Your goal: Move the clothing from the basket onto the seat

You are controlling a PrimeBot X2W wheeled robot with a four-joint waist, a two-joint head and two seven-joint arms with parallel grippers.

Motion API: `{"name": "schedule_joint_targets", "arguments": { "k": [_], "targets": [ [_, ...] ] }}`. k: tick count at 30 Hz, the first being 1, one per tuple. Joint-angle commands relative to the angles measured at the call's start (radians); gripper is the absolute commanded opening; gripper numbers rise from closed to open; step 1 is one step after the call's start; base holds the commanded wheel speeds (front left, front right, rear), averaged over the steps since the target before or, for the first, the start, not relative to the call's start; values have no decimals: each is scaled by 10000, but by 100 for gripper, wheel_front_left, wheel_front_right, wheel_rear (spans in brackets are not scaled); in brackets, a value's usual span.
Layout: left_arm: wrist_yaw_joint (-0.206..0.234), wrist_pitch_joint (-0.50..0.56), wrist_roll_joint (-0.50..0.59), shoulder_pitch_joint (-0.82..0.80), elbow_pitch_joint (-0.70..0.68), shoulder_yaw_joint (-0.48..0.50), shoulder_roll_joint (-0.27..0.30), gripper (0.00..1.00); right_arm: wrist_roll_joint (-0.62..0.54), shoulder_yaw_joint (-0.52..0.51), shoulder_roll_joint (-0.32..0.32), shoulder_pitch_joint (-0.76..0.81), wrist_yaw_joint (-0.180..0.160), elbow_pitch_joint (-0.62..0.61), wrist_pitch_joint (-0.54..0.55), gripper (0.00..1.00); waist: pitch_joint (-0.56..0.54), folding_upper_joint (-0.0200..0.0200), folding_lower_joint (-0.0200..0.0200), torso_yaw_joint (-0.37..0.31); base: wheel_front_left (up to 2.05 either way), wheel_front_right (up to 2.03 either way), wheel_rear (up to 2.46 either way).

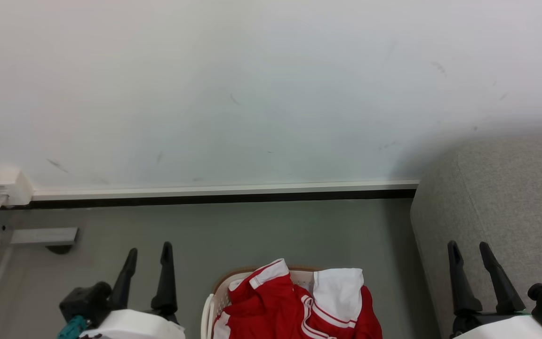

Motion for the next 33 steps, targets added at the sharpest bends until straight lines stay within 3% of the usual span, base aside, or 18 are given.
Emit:
{"name": "schedule_joint_targets", "arguments": {
  "k": [1,33],
  "targets": [
    [56,-108,389,-97,-44,-37,99,100,-262,-3,4,-68,-12,-17,-109,100,6,-1,0,0,0,0,0],
    [-42,-728,2806,-100,-81,-11,40,100,-2355,170,194,38,-16,-381,-729,100,89,-1,0,-96,0,0,0]
  ]
}}
